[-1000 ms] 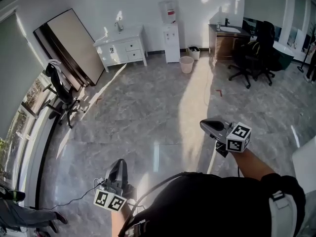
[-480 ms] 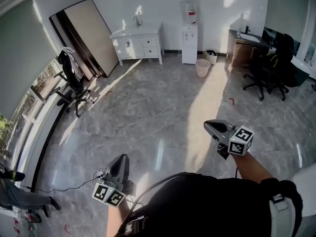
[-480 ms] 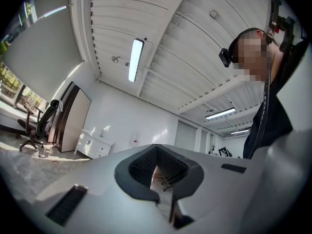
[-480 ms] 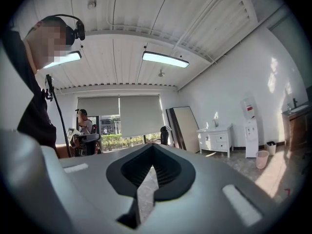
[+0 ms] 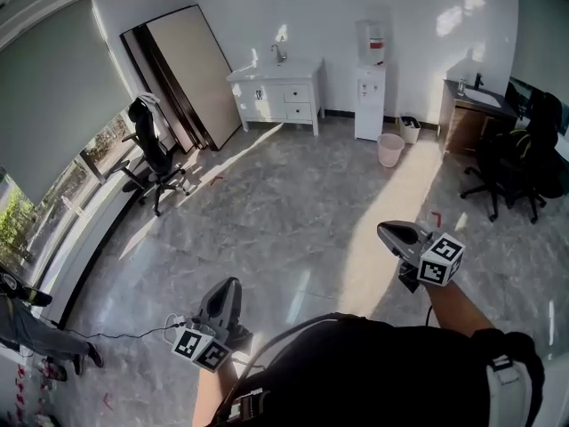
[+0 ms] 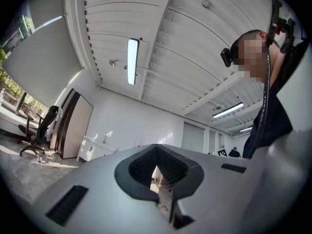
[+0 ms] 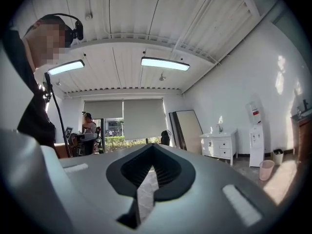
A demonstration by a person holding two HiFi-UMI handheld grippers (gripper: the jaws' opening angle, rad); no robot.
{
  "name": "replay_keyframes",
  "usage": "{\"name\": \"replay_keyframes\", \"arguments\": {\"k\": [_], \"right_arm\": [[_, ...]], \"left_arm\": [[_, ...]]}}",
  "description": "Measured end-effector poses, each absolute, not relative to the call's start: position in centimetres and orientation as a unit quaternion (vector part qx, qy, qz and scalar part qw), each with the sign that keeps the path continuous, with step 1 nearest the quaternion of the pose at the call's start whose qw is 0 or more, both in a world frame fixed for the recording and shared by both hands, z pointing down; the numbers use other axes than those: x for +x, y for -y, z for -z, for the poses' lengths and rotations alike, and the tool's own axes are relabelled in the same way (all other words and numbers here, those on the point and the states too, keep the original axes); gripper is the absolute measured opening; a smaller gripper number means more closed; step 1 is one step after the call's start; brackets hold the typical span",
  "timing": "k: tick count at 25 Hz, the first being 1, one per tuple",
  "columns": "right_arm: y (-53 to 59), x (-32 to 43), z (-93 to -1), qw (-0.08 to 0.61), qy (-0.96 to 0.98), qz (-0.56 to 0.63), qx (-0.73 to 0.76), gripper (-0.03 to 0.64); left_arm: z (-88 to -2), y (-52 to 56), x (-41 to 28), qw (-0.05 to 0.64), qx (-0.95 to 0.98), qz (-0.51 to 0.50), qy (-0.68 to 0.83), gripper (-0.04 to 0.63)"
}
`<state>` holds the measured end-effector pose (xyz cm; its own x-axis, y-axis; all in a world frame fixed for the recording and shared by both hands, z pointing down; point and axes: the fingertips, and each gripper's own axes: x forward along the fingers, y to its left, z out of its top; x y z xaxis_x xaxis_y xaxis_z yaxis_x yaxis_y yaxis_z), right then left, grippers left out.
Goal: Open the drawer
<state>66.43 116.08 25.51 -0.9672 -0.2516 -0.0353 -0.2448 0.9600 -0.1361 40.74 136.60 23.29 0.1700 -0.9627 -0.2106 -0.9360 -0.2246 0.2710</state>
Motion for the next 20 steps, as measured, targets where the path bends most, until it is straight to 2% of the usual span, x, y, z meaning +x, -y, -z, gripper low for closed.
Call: {"name": "replay_keyframes", "arguments": {"k": [10,20], "right_arm": [[-108.8,71.8,-27.8,0.023,-0.988,0.084,-0.131,-0.003],[-106.0,70.0,-28.7,0.010,-0.981,0.070,-0.181,-0.003]], "left_arm": [[-22.9,-128.3,46.1,0.052,0.774,0.144,0.615,-0.008],[-24.4,-122.3,42.4,0.064,0.804,0.154,0.570,-0.008]]}}
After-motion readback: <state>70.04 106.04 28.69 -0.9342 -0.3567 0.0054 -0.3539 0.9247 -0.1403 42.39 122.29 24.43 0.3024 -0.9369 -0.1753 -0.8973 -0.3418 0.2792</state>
